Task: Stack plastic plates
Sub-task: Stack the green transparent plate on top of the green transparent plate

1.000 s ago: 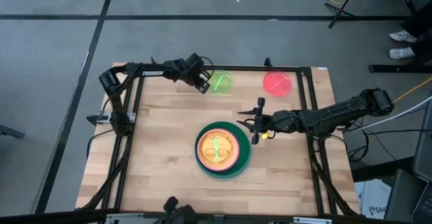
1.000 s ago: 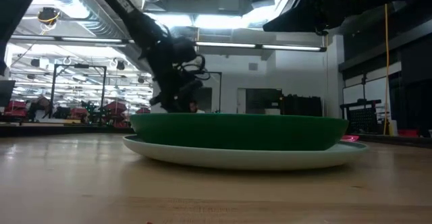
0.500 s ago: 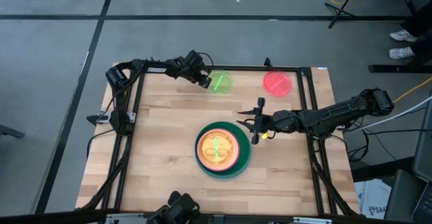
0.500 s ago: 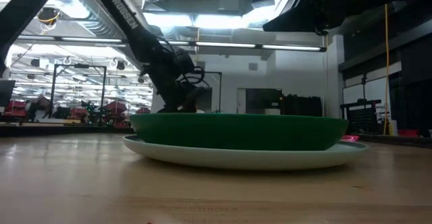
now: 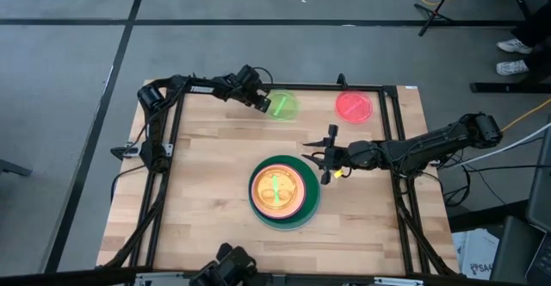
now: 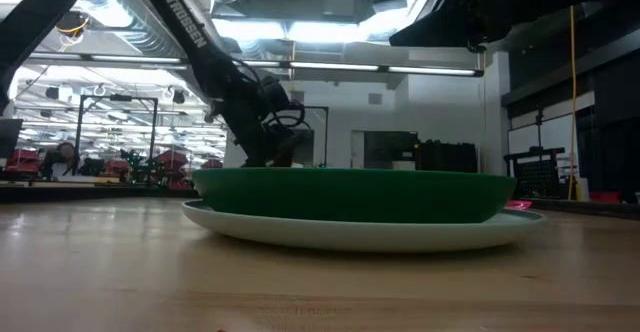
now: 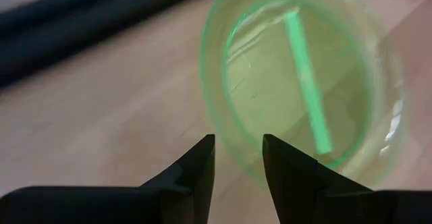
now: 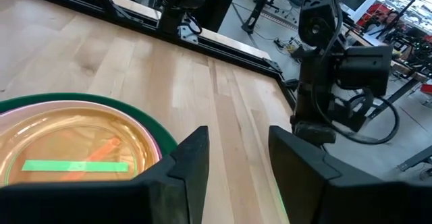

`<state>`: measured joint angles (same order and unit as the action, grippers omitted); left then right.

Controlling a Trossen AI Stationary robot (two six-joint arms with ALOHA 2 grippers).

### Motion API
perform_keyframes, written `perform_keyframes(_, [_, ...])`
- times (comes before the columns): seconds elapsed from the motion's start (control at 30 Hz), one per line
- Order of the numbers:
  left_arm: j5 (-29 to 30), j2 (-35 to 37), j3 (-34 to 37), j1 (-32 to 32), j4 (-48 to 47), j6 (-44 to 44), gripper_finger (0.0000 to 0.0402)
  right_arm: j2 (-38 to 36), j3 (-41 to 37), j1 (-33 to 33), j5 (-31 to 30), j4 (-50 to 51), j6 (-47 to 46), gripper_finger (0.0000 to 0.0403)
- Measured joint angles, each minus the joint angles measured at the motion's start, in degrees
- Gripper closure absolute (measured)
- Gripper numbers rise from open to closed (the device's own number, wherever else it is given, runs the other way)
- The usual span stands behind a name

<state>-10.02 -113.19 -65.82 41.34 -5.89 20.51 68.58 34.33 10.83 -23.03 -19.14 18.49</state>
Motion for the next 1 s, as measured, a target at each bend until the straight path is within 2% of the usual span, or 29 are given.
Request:
perform_keyframes(0.3, [-1.65,-1.41,-0.75,-0.84,2.31,-0.28,0.0290,0.00,0.00,0.00,0.07,0.02,0.01,0.0256])
perform_keyframes(0.63, [-0.06,-1.96,-0.74,-0.96,2.86,-2.50,0.0326,0.00,0.00,0.02,0.07,0.10,0.01,0.0256])
perform_keyframes(0.77, [1.56,-1.96,-0.74,-0.96,2.53,-3.68,0.0329,0.00,0.00,0.01,0.08,0.44,0.02,0.0256])
perform_keyframes(1.0, [0.85,-1.57,-0.74,-0.96,1.18,-6.47,0.0329,0.00,0.00,0.02,0.07,0.93,0.03,0.0256])
